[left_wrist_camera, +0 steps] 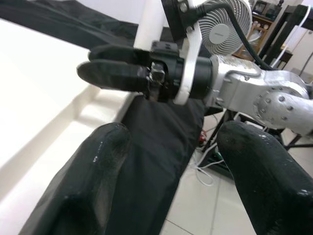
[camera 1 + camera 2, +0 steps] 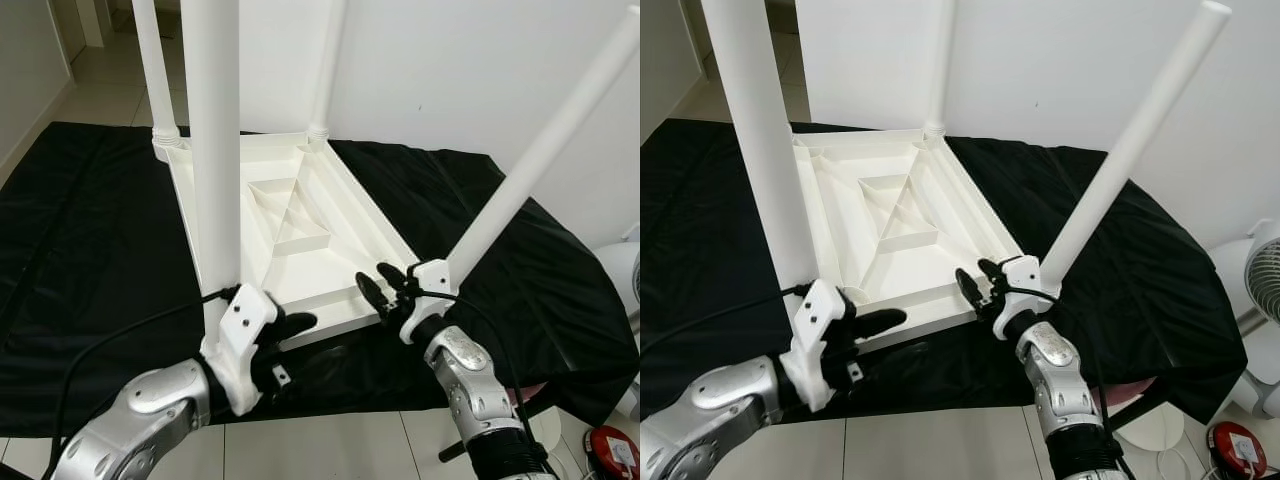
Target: Building children table
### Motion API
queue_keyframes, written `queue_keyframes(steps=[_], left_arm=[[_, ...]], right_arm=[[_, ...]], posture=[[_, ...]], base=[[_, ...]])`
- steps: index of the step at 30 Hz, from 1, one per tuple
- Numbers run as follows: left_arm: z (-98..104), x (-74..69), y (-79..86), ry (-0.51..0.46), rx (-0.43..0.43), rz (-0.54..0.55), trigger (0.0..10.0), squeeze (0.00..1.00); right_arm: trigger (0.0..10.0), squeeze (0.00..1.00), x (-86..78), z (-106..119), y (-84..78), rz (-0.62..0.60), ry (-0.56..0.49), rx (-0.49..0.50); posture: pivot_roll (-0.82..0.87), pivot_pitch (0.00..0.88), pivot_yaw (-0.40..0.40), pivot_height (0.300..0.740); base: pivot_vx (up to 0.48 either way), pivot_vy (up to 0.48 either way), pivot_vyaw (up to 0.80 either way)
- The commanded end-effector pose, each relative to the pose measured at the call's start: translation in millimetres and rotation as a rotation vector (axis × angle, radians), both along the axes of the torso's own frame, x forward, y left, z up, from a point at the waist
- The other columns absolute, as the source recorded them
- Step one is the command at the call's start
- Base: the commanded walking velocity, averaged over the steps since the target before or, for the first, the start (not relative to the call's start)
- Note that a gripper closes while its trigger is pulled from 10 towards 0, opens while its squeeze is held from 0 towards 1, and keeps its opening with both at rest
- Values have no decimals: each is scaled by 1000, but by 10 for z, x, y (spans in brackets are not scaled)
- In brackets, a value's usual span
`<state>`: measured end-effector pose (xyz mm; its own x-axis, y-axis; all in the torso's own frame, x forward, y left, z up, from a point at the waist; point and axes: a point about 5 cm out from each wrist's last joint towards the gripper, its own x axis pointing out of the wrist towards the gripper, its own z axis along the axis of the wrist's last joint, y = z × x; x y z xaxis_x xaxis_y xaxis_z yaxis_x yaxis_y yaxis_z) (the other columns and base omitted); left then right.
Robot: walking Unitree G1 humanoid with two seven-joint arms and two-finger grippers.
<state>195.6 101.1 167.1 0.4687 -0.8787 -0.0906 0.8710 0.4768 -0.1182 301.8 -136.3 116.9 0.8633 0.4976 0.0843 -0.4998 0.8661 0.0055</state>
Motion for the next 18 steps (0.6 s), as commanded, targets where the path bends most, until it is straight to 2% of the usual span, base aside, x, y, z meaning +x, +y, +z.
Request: queue_keyframes(steps=[1,5,7,8,9,12,13,14,15,16,18], left_arm=[[22,-23,57,-2,-4,35,10000,0],[17,-55,94,4,0,55,10000,0],[-4,-145,205,20,34,91,10000,0],[-4,-145,205,20,34,91,10000,0],[-10,-202,329,32,70,117,10000,0],[-12,-223,393,36,94,127,10000,0],[-33,-271,532,53,166,141,10000,0],[-33,-271,532,53,166,141,10000,0],[-26,-328,665,63,220,158,10000,0],[-26,-328,665,63,220,158,10000,0],[-16,-358,775,68,262,179,10000,0]], right_arm=[[10000,0,-7,-14,-37,-8,8,-9],[10000,0,-2,-11,-31,-3,8,-9],[10000,0,24,-8,-11,6,8,-7],[10000,0,24,-8,-11,6,8,-7],[10000,0,46,-1,14,20,8,-6],[10000,0,55,5,23,29,8,-5],[10000,0,77,6,32,39,9,-8],[10000,0,77,6,32,39,9,-8],[10000,0,107,5,46,51,11,-12],[10000,0,107,5,46,51,11,-12],[10000,0,131,11,62,60,10,-14]], posture=[[50,0,-147,740],[52,0,-148,740],[75,0,-168,740],[75,0,-168,740],[84,0,-175,740],[88,0,-177,740],[112,0,-190,740],[112,0,-190,740],[136,0,-202,740],[136,0,-202,740],[136,0,-202,740]], base=[[0,0,0],[0,0,0],[0,0,0],[0,0,0],[0,0,0],[0,0,0],[0,0,0],[0,0,0],[0,0,0],[0,0,0],[0,0,0]])
